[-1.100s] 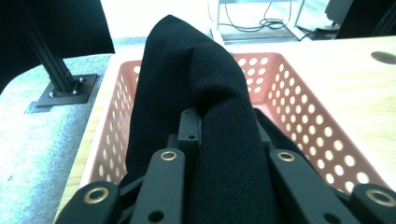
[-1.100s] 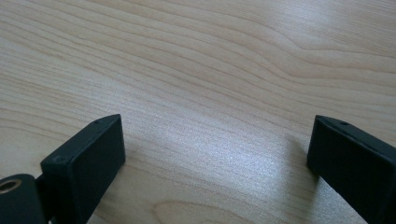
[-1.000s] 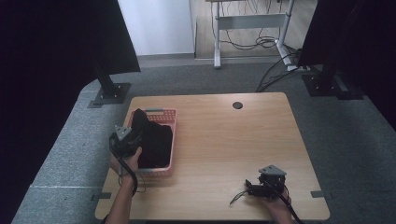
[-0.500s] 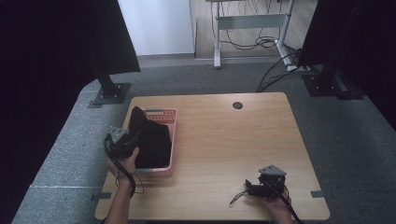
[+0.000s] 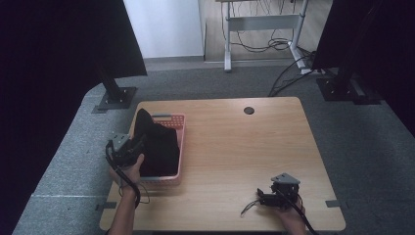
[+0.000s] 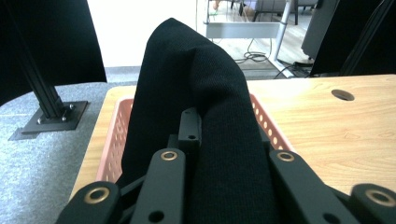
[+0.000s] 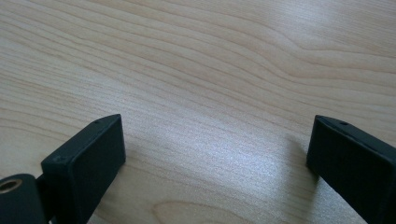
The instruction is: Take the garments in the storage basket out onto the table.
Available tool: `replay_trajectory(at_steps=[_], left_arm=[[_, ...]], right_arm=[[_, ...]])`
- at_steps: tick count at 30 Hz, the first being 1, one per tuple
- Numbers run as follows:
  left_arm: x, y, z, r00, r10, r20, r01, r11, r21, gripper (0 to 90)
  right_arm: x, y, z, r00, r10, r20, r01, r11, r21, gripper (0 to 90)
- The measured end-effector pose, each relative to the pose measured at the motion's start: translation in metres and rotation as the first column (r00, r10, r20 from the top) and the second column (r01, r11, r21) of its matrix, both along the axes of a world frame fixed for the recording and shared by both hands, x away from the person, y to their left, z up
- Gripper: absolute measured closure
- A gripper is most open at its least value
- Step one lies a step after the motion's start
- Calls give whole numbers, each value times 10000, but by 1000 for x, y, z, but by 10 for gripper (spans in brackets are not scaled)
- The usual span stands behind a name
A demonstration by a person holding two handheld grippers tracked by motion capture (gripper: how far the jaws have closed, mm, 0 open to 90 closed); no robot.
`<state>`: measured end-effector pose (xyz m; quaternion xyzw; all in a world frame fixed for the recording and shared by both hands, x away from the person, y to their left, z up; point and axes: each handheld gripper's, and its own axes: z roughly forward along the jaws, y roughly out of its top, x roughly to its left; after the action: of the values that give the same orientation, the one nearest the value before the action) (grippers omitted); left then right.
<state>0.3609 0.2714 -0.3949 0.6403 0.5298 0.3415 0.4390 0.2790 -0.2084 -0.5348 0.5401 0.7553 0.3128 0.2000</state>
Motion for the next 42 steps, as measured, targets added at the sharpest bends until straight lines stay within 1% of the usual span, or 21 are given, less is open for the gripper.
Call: replay_trajectory(at_steps=[5,11,24,34,42], left_arm=[[-4,-1,8,9996,-72,260,73,10000,-50,749],[-6,-2,13,9993,-144,340,146,9999,-40,749],[-13,1,19,9983,-158,568,167,9998,-145,749],[-20,-2,33,9952,-336,919,351,9993,-142,749],[-24,-5,42,9926,-441,1132,458,9989,-127,749]], right_arm=[[0,0,0,10000,1,2,-1,10000,0,40],[0,0,0,10000,2,1,-2,10000,-1,41],[0,0,0,10000,9,0,-9,10000,-2,41],[0,0,0,10000,7,1,-7,10000,-1,40],[0,0,0,10000,8,0,-8,10000,0,40]])
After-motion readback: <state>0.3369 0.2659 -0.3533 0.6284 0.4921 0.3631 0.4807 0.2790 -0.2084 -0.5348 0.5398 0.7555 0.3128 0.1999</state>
